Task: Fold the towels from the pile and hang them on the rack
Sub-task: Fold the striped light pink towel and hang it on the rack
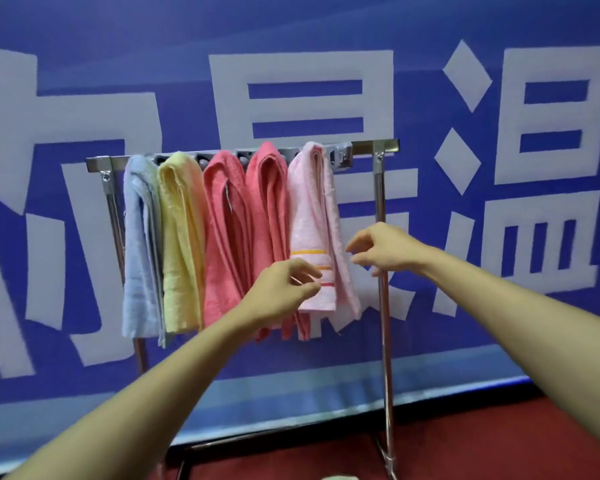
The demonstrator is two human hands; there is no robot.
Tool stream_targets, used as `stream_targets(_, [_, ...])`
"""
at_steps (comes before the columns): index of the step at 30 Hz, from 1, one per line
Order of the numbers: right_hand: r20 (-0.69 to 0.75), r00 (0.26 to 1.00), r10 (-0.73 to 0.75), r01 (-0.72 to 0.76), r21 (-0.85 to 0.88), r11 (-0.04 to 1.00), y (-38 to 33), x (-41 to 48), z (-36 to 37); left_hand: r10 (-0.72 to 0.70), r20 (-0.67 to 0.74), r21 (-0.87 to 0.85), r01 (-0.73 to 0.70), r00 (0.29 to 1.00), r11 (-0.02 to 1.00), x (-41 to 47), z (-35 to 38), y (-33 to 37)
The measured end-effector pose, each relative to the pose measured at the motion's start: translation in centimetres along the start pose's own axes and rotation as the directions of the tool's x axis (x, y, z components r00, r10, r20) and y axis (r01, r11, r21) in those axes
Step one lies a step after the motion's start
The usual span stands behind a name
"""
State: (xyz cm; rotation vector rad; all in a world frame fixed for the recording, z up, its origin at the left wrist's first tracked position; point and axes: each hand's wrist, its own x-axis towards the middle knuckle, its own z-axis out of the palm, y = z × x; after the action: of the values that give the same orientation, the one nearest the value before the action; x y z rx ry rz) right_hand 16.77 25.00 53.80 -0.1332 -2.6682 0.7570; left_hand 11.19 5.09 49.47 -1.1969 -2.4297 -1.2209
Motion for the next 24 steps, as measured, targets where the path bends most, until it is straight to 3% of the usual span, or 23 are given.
stream_targets(4, [0.211,0.974,0.077,-0.065,-0.060,0.996,2.6,-3.7,5.0,-0.172,0.200,-0.138,0.201,0.965,0.970,-5.1,2.8,-3.6])
stream_targets(12, [0.506,0.836,0.210,-0.216,-0.048,0.975,10.5,-7.1,18.7,-0.332,0.383,-0.131,0.406,0.862,0.904,-11.1,9.5,-11.6])
stream_targets(16, [0.571,0.774,0.273,-0.277,-0.083,0.957,15.4,-8.7,25.9,-0.409,0.497,-0.179,0.552,0.765,0.814,-13.8,15.1,-16.9])
stream_targets(20, [0.624,0.677,0.390,-0.441,-0.080,0.894,21.0,-10.9,32.8,-0.488,0.613,-0.148,0.698,0.621,0.701,-16.7,20.7,-22.8])
stream_targets(24, [0.621,0.601,0.503,-0.576,-0.099,0.812,25.9,-14.2,39.7,-0.569,0.633,-0.093,0.781,0.525,0.618,-19.5,25.6,-26.9])
